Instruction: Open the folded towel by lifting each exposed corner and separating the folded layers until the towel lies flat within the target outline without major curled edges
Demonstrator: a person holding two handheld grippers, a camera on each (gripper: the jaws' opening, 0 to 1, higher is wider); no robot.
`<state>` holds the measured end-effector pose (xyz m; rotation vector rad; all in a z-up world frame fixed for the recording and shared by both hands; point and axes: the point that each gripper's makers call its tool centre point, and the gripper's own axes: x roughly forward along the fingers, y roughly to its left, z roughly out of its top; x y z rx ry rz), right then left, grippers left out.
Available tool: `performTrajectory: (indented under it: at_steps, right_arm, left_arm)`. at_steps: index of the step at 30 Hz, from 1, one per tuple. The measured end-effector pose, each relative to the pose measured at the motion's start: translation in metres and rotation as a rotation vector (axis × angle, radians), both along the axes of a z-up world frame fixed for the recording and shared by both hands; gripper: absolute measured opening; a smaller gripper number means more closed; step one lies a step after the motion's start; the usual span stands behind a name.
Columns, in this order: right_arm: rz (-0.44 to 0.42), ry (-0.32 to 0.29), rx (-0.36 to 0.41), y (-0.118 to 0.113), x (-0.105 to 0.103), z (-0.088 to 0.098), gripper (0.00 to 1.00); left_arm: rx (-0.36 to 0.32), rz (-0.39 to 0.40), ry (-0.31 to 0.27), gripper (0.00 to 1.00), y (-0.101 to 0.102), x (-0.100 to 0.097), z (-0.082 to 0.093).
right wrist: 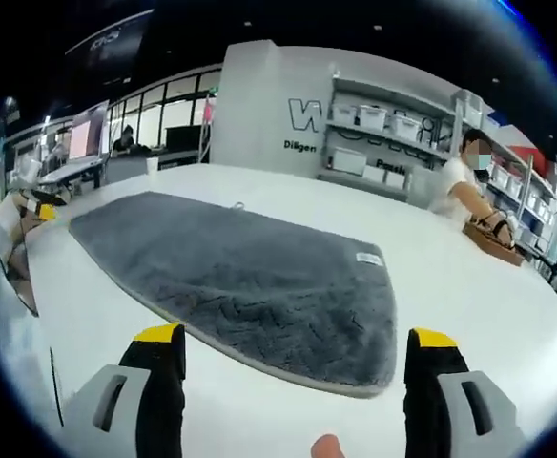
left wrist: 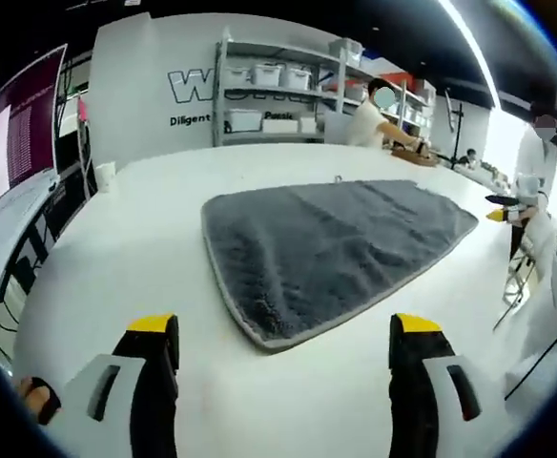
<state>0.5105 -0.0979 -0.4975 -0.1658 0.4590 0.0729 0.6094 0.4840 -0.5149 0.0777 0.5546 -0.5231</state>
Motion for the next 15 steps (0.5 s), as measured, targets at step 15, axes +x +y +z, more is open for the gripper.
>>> performTrajectory:
  at_steps: [15]
  right_arm:
    - [0.062, 0.070, -0.004, 0.0083, -0.0055, -0.0016, 0.99]
  left_arm:
    - [0.018, -0.017, 0.050, 0.99, -0.0021, -0.0076, -0.0077]
